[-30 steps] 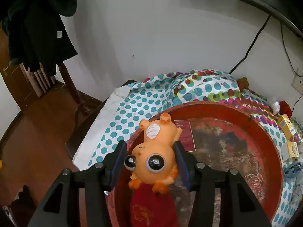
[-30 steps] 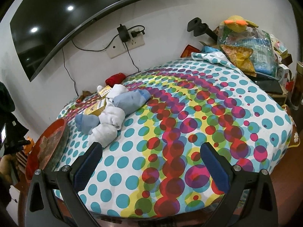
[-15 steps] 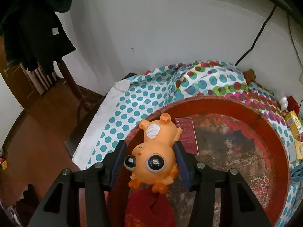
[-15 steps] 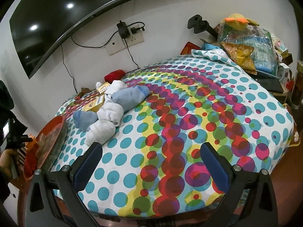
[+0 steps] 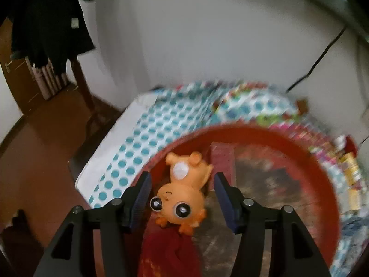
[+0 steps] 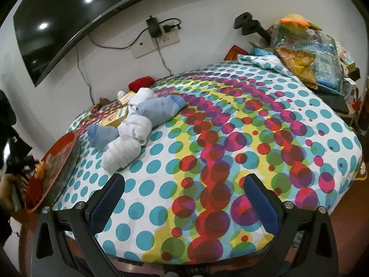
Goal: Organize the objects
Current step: 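Carry the orange plush toy with the left gripper into the red tray and release, then grasp the rolled white sock with the right gripper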
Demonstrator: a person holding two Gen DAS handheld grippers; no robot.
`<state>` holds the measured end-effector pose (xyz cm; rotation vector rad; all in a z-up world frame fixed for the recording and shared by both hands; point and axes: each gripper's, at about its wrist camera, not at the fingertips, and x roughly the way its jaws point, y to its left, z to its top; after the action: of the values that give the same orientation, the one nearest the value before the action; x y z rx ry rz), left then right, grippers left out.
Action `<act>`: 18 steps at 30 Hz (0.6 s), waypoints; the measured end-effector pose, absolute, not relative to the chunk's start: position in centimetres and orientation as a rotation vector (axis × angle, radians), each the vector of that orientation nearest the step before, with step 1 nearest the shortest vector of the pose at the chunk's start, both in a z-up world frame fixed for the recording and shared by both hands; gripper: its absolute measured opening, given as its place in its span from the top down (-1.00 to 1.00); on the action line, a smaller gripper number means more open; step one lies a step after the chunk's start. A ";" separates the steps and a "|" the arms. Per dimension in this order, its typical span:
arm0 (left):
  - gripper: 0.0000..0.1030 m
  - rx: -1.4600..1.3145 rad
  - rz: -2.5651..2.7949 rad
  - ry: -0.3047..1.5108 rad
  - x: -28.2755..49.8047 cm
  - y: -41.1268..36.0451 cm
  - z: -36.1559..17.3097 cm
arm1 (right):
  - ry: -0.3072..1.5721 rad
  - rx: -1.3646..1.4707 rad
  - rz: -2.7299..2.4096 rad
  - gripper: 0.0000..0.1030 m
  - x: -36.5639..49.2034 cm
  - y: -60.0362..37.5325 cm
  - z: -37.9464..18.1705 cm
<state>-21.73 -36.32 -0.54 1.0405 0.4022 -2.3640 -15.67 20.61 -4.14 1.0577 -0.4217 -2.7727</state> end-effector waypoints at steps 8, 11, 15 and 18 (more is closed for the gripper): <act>-0.48 0.721 -2.742 0.273 -8.6 -26.3 3.7 | -0.308 1.069 -2.700 -1.00 -15.7 17.7 -5.2; -0.48 0.807 -2.807 0.217 -5.4 -22.2 0.5 | -0.274 1.088 -2.692 -1.00 -16.2 16.1 -5.8; -0.48 0.955 -2.863 0.314 -3.4 -19.1 -3.3 | -0.223 1.126 -2.656 -1.00 -18.0 13.6 -5.9; -0.48 1.022 -2.890 0.380 -3.0 -18.2 -4.4 | -0.183 1.154 -2.644 -1.00 -19.9 11.0 -5.8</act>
<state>-3.00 -18.16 -4.39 1.0221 0.3802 -2.8896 -19.95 11.01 -5.83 1.1544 -0.1831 -2.6436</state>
